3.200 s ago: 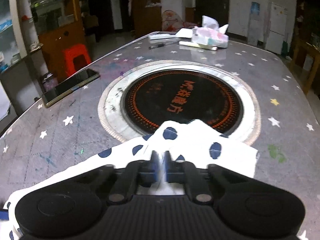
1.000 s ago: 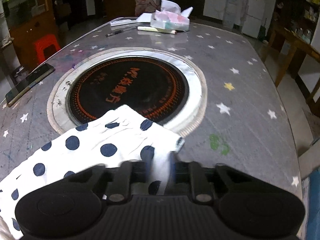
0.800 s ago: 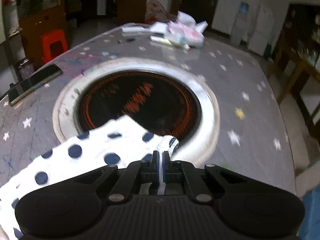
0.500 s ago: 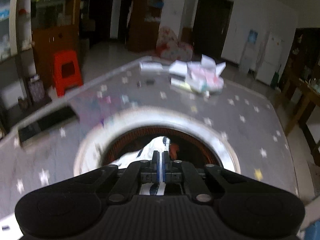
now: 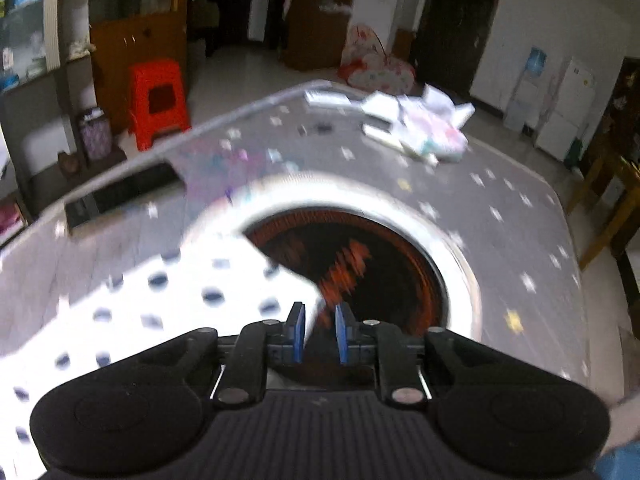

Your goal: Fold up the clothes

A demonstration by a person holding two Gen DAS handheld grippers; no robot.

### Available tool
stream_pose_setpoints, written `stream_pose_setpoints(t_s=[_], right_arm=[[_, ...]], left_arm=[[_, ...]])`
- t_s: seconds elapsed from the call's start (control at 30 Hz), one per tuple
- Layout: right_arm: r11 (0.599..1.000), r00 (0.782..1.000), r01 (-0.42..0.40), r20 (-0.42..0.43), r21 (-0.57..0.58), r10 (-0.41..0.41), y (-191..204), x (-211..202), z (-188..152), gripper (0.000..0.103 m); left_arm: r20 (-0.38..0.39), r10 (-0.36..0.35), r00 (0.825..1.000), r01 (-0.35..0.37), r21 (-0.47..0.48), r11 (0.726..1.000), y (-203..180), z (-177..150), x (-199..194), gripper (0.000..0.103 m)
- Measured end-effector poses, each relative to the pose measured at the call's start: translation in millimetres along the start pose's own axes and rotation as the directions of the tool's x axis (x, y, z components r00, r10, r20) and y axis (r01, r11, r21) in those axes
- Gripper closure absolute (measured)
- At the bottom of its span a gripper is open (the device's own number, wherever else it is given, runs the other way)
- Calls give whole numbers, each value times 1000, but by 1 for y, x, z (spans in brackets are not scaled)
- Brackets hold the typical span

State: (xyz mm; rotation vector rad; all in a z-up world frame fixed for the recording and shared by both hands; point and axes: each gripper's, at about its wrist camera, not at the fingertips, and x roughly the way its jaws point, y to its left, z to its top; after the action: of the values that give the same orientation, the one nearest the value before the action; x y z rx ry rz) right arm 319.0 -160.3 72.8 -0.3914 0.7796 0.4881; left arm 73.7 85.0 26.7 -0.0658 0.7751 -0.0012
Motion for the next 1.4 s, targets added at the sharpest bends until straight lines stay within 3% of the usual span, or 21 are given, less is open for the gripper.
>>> stream_pose_setpoints(t_s=[0.13, 0.27, 0.37, 0.5, 0.63, 0.77, 0.87, 0.93, 1.0, 1.07, 1.13, 1.27, 1.4], right_arm=[[999, 997, 32, -72, 24, -31, -24, -23, -45, 86], [995, 988, 69, -142, 71, -58, -51, -46, -91, 84], [989, 985, 88, -158, 119, -68, -70, -63, -119, 71], [976, 975, 138, -198, 167, -104, -93, -76, -151, 69], [960, 972, 161, -206, 228, -114, -110, -82, -173, 69], [948, 972, 176, -199, 266, -124, -123, -80, -186, 67], [941, 975, 172, -186, 291, -120, -129, -73, -189, 67], [941, 979, 156, -171, 301, -108, -131, -70, -189, 68], [944, 982, 140, -161, 298, -95, -132, -67, -186, 70], [949, 985, 123, -153, 291, -81, -131, -64, -182, 82], [960, 983, 134, -153, 247, -98, -127, -59, -176, 86], [967, 975, 202, -124, 152, -184, -117, -48, -154, 88], [955, 960, 281, -46, 100, -277, -111, -37, -123, 88]], left_arm=[[29, -31, 999, 30, 20, 999, -11, 3, -11, 85], [25, -130, 991, 129, 52, 990, -35, 1, -20, 78], [14, -220, 976, 218, 79, 973, -58, -2, -26, 67], [-28, -348, 937, 349, 119, 930, -95, -7, -29, 59], [-58, -396, 916, 400, 158, 903, -130, -10, -26, 48], [-86, -413, 907, 422, 155, 893, -150, -10, -15, 48], [-112, -415, 903, 428, 142, 893, -159, -11, -5, 52], [-127, -418, 899, 434, 144, 889, -164, -13, -1, 71], [-136, -433, 891, 450, 140, 882, -166, -15, 2, 83], [-136, -448, 884, 465, 137, 875, -168, -16, 2, 90], [-134, -466, 874, 483, 141, 864, -170, -16, 2, 94], [-146, -532, 834, 552, 178, 815, -180, -21, -2, 95], [-201, -607, 769, 639, 223, 736, -196, -34, -6, 95]])
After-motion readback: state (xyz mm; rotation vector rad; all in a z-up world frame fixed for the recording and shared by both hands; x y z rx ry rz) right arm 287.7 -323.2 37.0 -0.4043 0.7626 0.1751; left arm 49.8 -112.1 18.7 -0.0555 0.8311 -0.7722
